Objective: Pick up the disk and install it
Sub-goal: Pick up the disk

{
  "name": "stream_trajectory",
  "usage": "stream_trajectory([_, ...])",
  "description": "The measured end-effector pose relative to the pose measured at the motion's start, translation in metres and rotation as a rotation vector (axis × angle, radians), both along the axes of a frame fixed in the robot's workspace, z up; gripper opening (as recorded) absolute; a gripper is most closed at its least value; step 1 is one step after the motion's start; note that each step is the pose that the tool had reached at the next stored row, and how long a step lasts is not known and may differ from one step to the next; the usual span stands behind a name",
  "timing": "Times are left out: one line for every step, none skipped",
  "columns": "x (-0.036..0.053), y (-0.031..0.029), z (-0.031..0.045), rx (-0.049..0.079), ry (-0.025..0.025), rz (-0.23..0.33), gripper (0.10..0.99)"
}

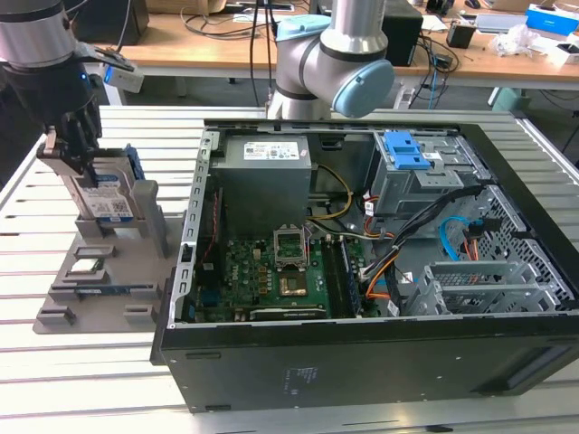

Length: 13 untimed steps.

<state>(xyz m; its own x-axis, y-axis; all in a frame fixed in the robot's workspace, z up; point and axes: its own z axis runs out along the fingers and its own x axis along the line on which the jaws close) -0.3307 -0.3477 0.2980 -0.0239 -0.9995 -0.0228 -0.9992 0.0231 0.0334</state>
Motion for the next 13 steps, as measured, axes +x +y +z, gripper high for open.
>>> stream_trajectory([0.0000, 0.0000, 0.0021, 0.000, -0.0001, 0.000, 0.361])
stream_trajectory([0.0000, 0.0001, 0.0033, 0.000, -0.0001, 0.000, 0.361])
stream_trajectory([0.0000, 0.0001, 0.0047, 0.000, 0.0000, 0.000, 0.361])
stream_trajectory([0.0000, 0.0002, 0.0068, 0.000, -0.0001, 0.000, 0.361])
stream_trajectory([0.0000, 0.0002, 0.0094, 0.000, -0.0001, 0.000, 0.361])
stream_trajectory([0.0000, 0.0003, 0.0113, 0.000, -0.0002, 0.000, 0.361])
stream_trajectory([0.0000, 0.0003, 0.0124, 0.000, -0.0001, 0.000, 0.361])
stream_trajectory([0.0000, 0.0003, 0.0142, 0.000, -0.0001, 0.000, 0.361])
stream_trajectory([0.0000, 0.0003, 0.0152, 0.000, 0.0000, 0.000, 0.361])
stream_trajectory([0.0000, 0.0003, 0.0163, 0.000, -0.0001, 0.000, 0.361])
stream_trajectory([0.0000, 0.0003, 0.0177, 0.000, -0.0002, 0.000, 0.361])
stream_trajectory([0.0000, 0.0003, 0.0186, 0.000, -0.0001, 0.000, 0.361])
stream_trajectory([0.0000, 0.0003, 0.0207, 0.000, -0.0001, 0.000, 0.361])
